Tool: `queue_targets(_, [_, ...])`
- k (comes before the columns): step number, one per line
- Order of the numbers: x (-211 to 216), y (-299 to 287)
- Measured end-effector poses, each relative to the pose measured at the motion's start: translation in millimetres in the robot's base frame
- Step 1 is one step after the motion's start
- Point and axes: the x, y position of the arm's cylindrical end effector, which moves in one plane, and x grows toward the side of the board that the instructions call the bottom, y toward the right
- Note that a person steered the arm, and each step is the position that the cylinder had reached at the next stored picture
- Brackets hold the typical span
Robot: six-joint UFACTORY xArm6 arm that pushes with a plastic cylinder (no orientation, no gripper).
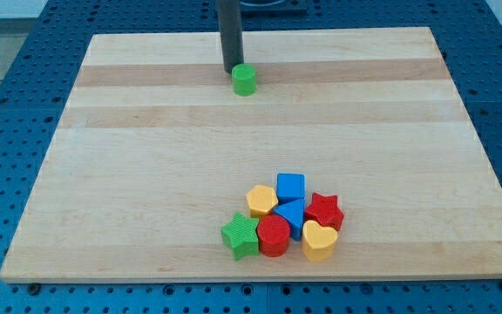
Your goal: Push the green circle towards the bottom
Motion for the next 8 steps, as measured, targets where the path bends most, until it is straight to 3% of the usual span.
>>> queue_targets(2, [8.0,55.9])
queue_targets(5, [22.6,2.0])
queue_targets(8, [21.7,-12.8])
